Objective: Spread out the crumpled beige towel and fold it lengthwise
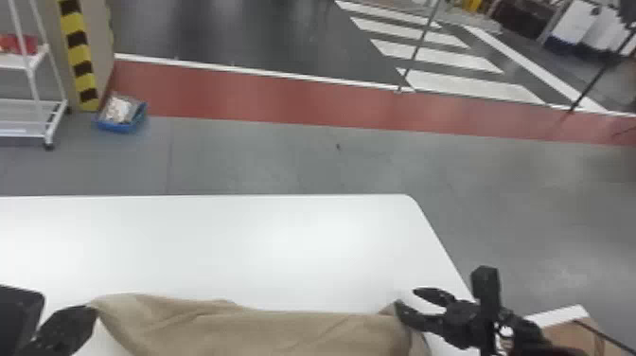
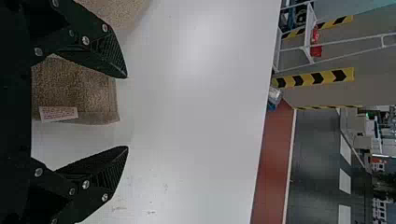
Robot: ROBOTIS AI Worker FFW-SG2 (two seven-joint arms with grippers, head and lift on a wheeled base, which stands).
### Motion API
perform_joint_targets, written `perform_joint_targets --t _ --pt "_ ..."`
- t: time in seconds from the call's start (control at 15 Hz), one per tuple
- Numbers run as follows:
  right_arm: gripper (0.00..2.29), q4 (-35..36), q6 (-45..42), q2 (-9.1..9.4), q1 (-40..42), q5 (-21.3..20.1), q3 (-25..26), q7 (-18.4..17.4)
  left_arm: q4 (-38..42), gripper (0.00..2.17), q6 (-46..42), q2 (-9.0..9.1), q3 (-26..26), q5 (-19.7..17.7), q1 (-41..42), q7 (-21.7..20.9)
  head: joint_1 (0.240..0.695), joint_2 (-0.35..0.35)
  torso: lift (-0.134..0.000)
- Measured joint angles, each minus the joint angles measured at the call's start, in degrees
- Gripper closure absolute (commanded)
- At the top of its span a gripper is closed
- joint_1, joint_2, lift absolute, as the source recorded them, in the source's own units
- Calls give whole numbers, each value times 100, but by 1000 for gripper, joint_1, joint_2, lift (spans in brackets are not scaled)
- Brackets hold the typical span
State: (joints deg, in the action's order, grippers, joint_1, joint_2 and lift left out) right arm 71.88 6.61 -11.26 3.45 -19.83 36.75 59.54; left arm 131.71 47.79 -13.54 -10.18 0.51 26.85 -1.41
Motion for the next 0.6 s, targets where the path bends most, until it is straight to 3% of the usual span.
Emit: perform_joint_targets --t 0.6 --pt "589 -637 16 -321 -270 -283 -258 -13 -66 2071 -1 0 -26 -7 -83 0 695 -350 0"
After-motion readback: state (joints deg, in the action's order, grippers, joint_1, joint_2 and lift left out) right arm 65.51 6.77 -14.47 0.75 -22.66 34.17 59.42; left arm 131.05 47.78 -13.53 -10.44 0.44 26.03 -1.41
